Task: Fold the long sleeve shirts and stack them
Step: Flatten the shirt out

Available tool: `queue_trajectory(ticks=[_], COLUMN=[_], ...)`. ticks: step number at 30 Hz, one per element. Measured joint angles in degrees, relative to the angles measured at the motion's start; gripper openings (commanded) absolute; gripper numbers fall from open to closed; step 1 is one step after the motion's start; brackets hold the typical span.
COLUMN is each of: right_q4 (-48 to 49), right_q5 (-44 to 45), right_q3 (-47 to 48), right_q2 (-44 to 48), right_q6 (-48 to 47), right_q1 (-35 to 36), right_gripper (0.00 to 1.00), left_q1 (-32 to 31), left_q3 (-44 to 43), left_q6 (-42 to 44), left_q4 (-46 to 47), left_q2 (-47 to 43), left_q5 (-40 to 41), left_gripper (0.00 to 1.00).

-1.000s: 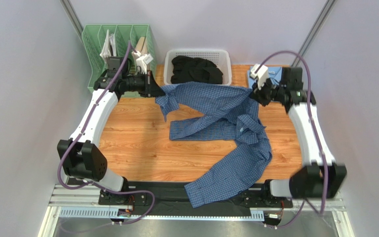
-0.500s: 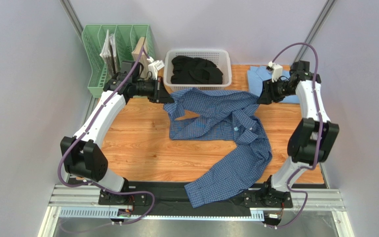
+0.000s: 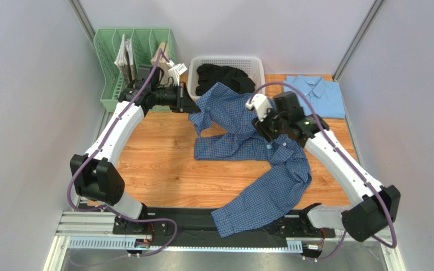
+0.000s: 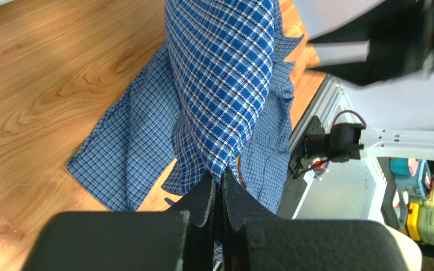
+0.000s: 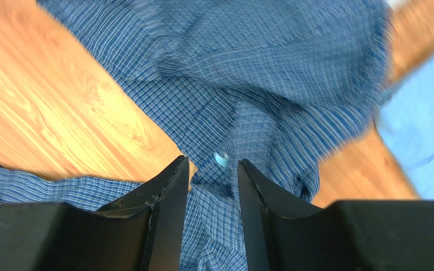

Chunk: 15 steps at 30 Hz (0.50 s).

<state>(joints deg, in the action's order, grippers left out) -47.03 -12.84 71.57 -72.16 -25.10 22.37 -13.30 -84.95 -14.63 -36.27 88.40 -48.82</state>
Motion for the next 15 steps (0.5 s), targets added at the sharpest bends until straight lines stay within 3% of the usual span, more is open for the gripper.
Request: queue_trajectory(ticks=[4,10,14,15], right_q4=[6.03,12.66,13.27,12.92], right_q5=[12.02,24.52,27.47,27.67], right_q3=[-2.99,-5.01,-8.85,-9.68], right_q2=[-5.14,-16.06,-14.29,-12.61], right_q6=[-6.73,-14.49,-20.48,-22.18], right_q1=[8.13,8.26,3.80,2.27], right_gripper=[0.43,0.40,0.03,0.00], left_q1=[0.81,3.43,4.85,5.07], left_q3=[0.00,-0.17,-0.52,-0.52], left_q6=[-1.20,-1.70,-0.92,-0.72], left_q4=[0.26,0.48,-0.20,-0.37], left_q2=[0.68,1.20,1.20,1.20], left_q5=[-0.22,-0.44,-0.61,-0.63], left_gripper=[0.00,0.00,0.00,0.00])
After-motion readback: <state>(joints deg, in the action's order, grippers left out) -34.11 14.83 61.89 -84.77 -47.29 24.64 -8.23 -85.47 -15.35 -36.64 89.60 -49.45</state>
